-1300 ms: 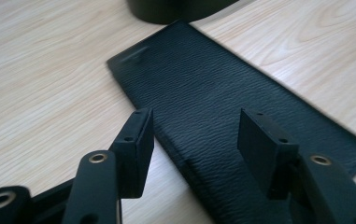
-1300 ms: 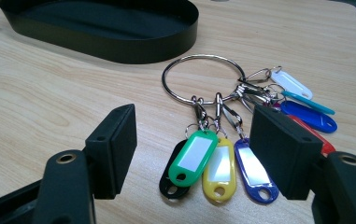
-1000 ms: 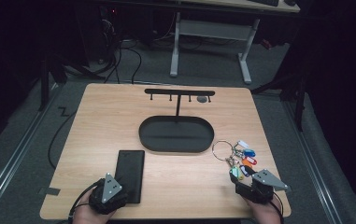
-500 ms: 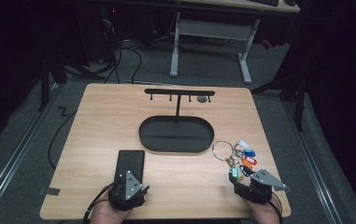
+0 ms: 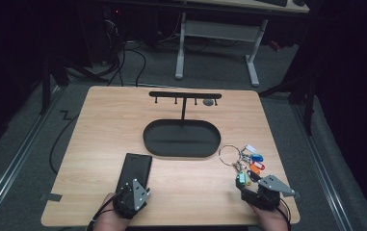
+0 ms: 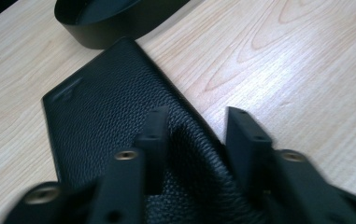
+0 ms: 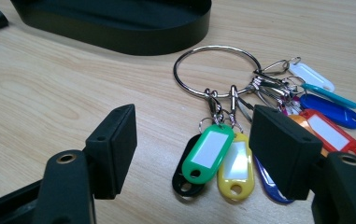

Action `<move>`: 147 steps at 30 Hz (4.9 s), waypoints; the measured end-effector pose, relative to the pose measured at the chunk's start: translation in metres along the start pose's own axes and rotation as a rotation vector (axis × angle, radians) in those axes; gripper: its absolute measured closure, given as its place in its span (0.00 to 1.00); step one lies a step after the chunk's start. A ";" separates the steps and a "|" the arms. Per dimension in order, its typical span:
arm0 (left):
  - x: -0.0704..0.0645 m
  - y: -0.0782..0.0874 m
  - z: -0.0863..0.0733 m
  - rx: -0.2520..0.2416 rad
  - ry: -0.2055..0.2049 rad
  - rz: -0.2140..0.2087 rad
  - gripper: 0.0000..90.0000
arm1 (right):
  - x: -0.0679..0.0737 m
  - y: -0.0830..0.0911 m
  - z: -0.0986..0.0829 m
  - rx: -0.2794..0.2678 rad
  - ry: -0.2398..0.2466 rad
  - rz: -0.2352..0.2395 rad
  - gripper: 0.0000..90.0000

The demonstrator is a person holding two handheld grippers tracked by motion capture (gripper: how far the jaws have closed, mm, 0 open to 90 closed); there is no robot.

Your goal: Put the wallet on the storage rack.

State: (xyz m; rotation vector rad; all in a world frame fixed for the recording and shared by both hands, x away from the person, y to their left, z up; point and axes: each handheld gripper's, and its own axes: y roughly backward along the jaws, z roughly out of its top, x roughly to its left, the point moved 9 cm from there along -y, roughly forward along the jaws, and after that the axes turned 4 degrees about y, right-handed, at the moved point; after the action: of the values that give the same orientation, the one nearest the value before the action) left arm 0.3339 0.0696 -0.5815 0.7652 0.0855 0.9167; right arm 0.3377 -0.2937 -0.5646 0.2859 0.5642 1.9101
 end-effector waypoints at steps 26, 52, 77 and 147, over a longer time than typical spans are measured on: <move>0.015 0.019 -0.001 -0.063 0.038 -0.027 0.93 | -0.008 0.004 0.000 -0.021 -0.056 0.005 0.37; 0.025 0.058 0.023 -0.251 0.210 -0.132 0.96 | -0.011 0.001 -0.002 -0.015 -0.093 0.008 0.38; 0.021 0.045 0.006 -0.181 0.198 -0.162 1.00 | -0.010 0.002 -0.001 -0.014 -0.096 0.001 0.38; 0.107 0.061 -0.003 -0.277 0.450 -0.076 0.89 | -0.025 0.019 -0.013 -0.016 -0.124 -0.029 0.39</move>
State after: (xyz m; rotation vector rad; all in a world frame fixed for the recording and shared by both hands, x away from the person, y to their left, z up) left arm 0.3579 0.1729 -0.5198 0.2881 0.3720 0.9905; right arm 0.3266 -0.3263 -0.5648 0.3806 0.4683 1.8535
